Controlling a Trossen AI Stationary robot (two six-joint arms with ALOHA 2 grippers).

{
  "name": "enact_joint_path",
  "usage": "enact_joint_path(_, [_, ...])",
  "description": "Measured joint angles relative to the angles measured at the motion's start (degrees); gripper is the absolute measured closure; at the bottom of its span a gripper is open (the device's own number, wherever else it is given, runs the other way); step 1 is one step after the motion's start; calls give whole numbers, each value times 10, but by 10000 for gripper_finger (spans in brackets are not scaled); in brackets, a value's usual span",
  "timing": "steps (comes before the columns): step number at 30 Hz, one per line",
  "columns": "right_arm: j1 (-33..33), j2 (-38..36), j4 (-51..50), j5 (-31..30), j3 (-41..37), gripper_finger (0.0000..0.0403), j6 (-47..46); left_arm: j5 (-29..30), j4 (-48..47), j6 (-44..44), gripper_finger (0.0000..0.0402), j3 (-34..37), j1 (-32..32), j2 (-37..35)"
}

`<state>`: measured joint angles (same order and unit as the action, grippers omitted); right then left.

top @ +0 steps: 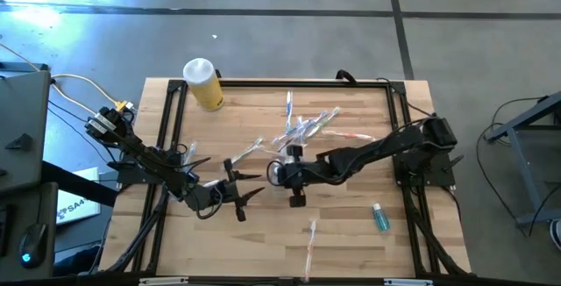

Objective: Pick & Place toothbrushing station
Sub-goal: Put the blue toothbrush into the transparent organizer, then put the blue mouthwash into the transparent organizer

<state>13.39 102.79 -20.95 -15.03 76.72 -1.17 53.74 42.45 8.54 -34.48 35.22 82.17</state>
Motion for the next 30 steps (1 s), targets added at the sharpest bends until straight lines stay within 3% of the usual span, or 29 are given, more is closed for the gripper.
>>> enact_joint_path(10, [1,4,5,4,-2,325,0,0,-25,-3,236,0,0,0])
enact_joint_path(20, [22,-3,36,-5,-2,184,51,0,-32,-5,236,0,0,0])
enact_joint_path(25, [48,-19,39,-89,-1,129,104,0,-32,-5,236,0,0,0])
enact_joint_path(30, [89,-60,2,-180,-2,110,115,0,-37,-6,236,0,0,0])
